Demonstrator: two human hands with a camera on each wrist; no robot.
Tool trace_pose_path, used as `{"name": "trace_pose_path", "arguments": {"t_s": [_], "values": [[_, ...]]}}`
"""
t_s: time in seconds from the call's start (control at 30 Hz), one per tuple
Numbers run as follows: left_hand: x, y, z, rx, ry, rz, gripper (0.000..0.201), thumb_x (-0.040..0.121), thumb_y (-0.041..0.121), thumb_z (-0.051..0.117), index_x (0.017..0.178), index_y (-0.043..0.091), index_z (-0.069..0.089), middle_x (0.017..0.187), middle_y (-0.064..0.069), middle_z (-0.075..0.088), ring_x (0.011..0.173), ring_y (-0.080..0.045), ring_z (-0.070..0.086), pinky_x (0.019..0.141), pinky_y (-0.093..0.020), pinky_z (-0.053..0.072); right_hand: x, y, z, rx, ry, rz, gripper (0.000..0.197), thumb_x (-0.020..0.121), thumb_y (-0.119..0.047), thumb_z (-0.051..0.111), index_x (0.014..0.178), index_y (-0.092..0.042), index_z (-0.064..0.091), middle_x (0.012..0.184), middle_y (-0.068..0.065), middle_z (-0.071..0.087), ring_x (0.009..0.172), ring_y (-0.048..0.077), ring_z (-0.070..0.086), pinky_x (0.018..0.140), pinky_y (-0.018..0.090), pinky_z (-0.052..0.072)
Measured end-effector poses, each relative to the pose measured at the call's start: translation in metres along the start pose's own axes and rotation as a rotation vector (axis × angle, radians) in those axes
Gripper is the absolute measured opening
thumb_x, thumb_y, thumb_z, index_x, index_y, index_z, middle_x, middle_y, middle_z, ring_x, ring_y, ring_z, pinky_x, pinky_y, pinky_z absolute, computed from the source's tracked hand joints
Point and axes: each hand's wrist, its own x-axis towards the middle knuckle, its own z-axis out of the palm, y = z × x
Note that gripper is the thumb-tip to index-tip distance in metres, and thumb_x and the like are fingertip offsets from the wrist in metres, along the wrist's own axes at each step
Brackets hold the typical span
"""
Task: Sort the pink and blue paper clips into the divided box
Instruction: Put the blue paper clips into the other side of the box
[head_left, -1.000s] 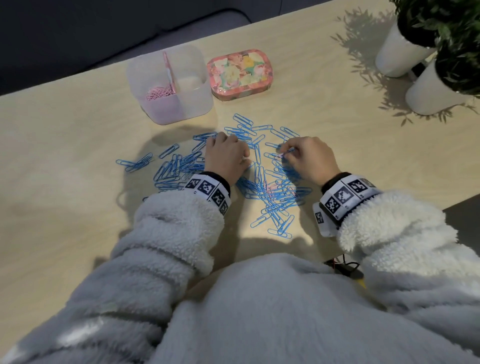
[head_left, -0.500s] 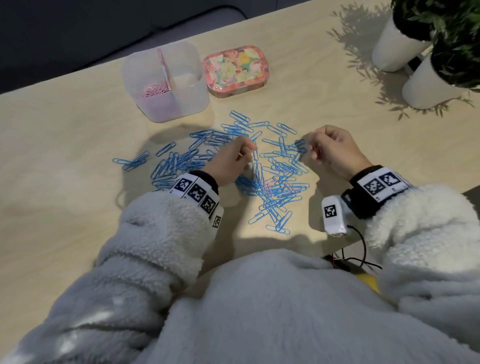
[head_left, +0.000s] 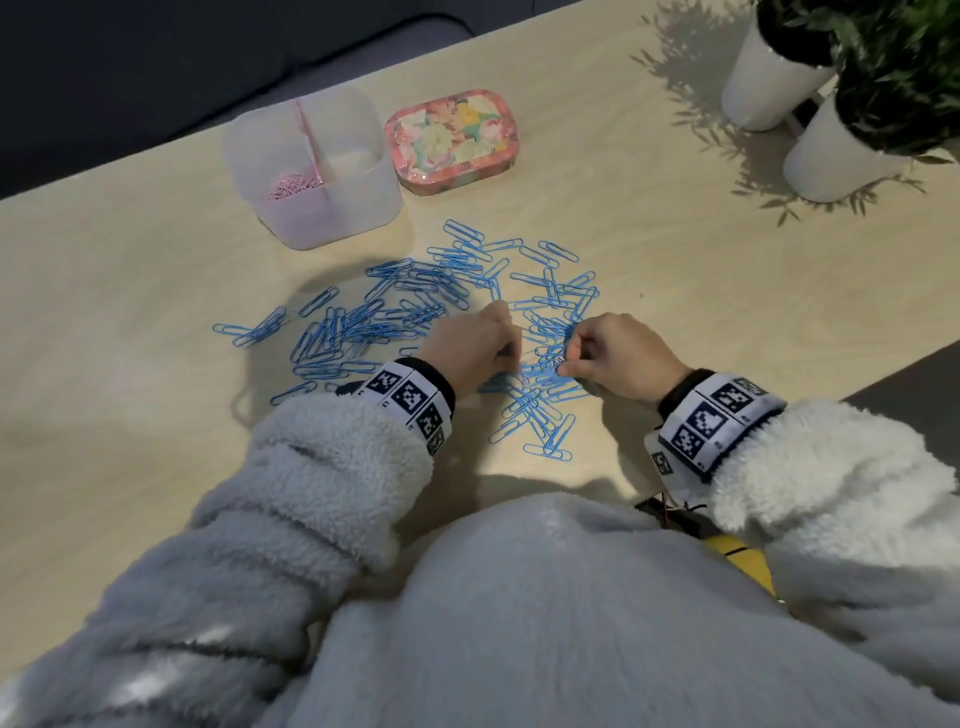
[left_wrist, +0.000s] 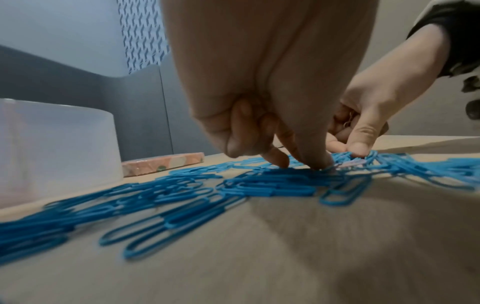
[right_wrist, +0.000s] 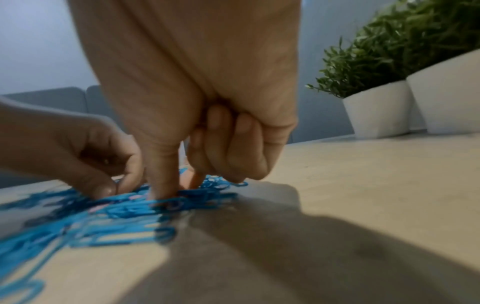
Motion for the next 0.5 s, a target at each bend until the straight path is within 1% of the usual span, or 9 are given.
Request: {"name": "trace_pose_path", "arguments": {"t_s": [0.1,0.17,0.2,0.23,0.27,0.3,0.33,0.43,0.5], "values": [[-0.002,-0.006,-0.003,-0.036,0.014,-0.040,0.016,0.091,0.029,0.051,0.093,0.015,0.060,0.108,-0.004,0.057,0.099,-0.028,0.060,0.075,-0.036,0.043,0.004,-0.002,-0.001,0.092,0.027,0.047,0.023,0.078,-0.026,0.069,0.063,-0.022,0.053,0.068,0.001,0.064,0.068,0.020,0.058,0.071,0.033,0.048],[-0.005,-0.012,-0.003,-0.067,0.040,-0.065,0.016,0.093,0.028,0.047,0.094,0.016,0.058,0.106,-0.003,0.059,0.099,-0.026,0.059,0.078,-0.037,0.044,0.007,-0.002,-0.008,0.239,0.122,0.069,0.023,0.081,-0.020,0.065,0.063,-0.021,0.051,0.069,0.006,0.064,0.064,0.018,0.058,0.068,0.031,0.047],[-0.007,-0.015,-0.003,-0.075,0.056,-0.067,0.016,0.093,0.029,0.047,0.095,0.017,0.057,0.105,-0.003,0.060,0.098,-0.025,0.059,0.078,-0.037,0.043,0.007,-0.003,-0.013,0.332,0.177,0.081,0.023,0.082,-0.016,0.063,0.063,-0.021,0.050,0.068,0.007,0.062,0.061,0.016,0.055,0.065,0.031,0.045],[-0.009,-0.018,-0.003,-0.082,0.068,-0.059,0.017,0.092,0.032,0.049,0.095,0.018,0.058,0.104,-0.002,0.060,0.097,-0.023,0.059,0.077,-0.037,0.044,0.007,-0.005,-0.018,0.445,0.212,0.097,0.025,0.084,-0.011,0.061,0.063,-0.019,0.049,0.064,0.006,0.060,0.056,0.013,0.052,0.059,0.028,0.043],[-0.011,-0.021,-0.004,-0.086,0.066,-0.046,0.019,0.090,0.036,0.052,0.096,0.019,0.058,0.103,-0.001,0.059,0.096,-0.022,0.058,0.076,-0.036,0.044,0.006,-0.008,-0.022,0.573,0.223,0.116,0.027,0.085,-0.005,0.059,0.062,-0.016,0.048,0.056,0.003,0.057,0.047,0.008,0.048,0.050,0.022,0.040],[-0.013,-0.022,-0.004,-0.079,0.052,-0.033,0.022,0.087,0.039,0.056,0.096,0.020,0.059,0.103,0.000,0.059,0.095,-0.020,0.058,0.075,-0.035,0.044,0.005,-0.009,-0.025,0.698,0.207,0.136,0.028,0.086,-0.001,0.056,0.062,-0.013,0.049,0.048,-0.002,0.055,0.039,0.004,0.044,0.042,0.017,0.036],[-0.014,-0.023,-0.003,-0.067,0.033,-0.024,0.022,0.084,0.039,0.060,0.096,0.021,0.060,0.103,0.000,0.058,0.095,-0.020,0.058,0.075,-0.035,0.045,0.004,-0.010,-0.028,0.806,0.179,0.151,0.027,0.086,0.000,0.056,0.063,-0.012,0.051,0.045,-0.004,0.055,0.034,0.001,0.041,0.038,0.015,0.033],[-0.015,-0.024,-0.002,-0.073,0.037,-0.042,0.012,0.085,0.029,0.060,0.094,0.021,0.061,0.103,0.000,0.058,0.096,-0.021,0.058,0.072,-0.033,0.043,0.003,-0.008,-0.032,1.087,0.052,0.168,0.017,0.087,0.001,0.054,0.077,-0.012,0.058,0.050,-0.004,0.062,0.036,0.003,0.045,0.035,0.013,0.032],[-0.015,-0.026,-0.005,-0.132,0.083,-0.098,0.010,0.086,0.027,0.058,0.092,0.019,0.060,0.100,-0.001,0.060,0.094,-0.022,0.058,0.073,-0.034,0.044,0.003,-0.005,-0.031,1.171,-0.021,0.175,0.015,0.088,0.002,0.052,0.089,-0.010,0.061,0.053,-0.003,0.066,0.039,0.006,0.047,0.035,0.013,0.033]]}}
